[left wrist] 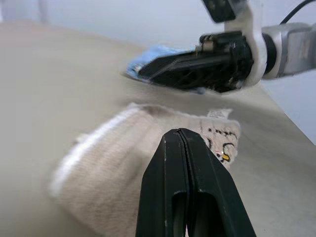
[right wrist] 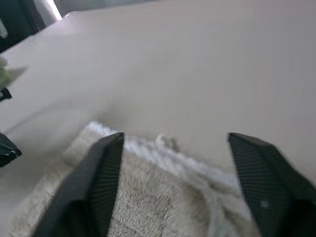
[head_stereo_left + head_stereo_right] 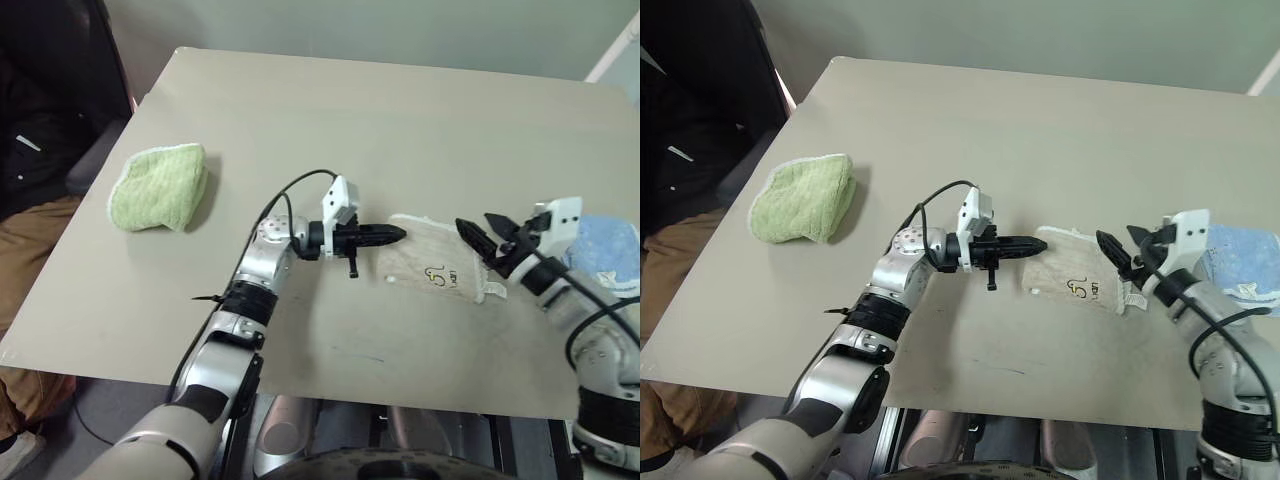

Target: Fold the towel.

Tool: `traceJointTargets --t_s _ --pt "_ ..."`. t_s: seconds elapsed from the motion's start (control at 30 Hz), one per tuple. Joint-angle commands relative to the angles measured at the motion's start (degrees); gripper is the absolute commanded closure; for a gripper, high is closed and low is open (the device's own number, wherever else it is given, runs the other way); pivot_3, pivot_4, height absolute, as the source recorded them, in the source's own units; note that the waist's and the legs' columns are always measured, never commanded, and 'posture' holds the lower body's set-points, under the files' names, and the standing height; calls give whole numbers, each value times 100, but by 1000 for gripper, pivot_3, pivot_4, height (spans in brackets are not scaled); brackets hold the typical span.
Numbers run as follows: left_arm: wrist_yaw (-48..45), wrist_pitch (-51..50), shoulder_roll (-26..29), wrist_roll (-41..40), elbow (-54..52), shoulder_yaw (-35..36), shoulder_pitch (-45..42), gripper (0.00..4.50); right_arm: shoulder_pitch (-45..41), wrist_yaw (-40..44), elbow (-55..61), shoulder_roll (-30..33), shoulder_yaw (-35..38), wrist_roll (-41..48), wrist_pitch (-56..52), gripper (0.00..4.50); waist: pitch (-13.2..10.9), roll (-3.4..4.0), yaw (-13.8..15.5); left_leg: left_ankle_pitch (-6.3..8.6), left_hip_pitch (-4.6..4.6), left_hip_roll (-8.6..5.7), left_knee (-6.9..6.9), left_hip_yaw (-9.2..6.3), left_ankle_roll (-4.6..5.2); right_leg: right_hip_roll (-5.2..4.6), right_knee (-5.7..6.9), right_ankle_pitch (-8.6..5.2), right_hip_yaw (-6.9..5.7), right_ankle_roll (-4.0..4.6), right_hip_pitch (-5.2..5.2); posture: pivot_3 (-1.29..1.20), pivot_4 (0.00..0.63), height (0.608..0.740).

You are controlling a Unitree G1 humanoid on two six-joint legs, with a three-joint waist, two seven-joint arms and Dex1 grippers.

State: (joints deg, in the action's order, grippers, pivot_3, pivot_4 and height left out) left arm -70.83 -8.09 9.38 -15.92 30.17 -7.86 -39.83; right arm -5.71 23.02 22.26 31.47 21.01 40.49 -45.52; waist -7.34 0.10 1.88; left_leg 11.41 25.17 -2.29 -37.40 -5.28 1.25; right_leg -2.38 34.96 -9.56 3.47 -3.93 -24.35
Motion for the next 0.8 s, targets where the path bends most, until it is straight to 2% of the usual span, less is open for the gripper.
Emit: traceJointTargets --t_s 0.03,0.13,0.27,0.43,0.6,0.8 --pt "5 -117 62 -122 -344 37 88 4500 -74 188 -39 283 348 436 -387 23 0 0 2 1 1 0 0 -1 1 0 2 -2 0 4 0 0 150 740" --pt "-138 -644 287 -461 -901 154 282 4500 -149 517 -611 769 729 1057 -1195 23 0 0 4 5 7 -2 0 0 3 0 0 -2 0 1 -4 0 150 740" --pt "-51 -865 486 -570 -1235 177 414 4500 -313 688 -1314 1254 798 1405 -2030 23 0 0 4 -2 28 -2 0 0 -8 -1 1 -5 1 -8 -25 0 150 740" --pt "44 -954 656 -582 -1536 129 634 4500 -381 1232 -1921 1645 264 1160 -2265 23 0 0 1 1 28 0 2 0 -3 0 4 0 -1 -28 -29 0 150 740" --pt "133 -1134 706 -678 -1816 140 777 4500 -614 1562 -2191 1546 -181 1160 -2457 23 0 0 -6 -1 30 0 2 0 2 0 6 10 -2 -42 -35 0 150 740" --pt "231 -1230 805 -717 -1967 160 877 4500 -915 1833 -2477 1314 -440 1210 -2664 23 0 -1 -35 -9 23 2 1 0 4 0 6 4 -1 -4 -32 0 150 740"
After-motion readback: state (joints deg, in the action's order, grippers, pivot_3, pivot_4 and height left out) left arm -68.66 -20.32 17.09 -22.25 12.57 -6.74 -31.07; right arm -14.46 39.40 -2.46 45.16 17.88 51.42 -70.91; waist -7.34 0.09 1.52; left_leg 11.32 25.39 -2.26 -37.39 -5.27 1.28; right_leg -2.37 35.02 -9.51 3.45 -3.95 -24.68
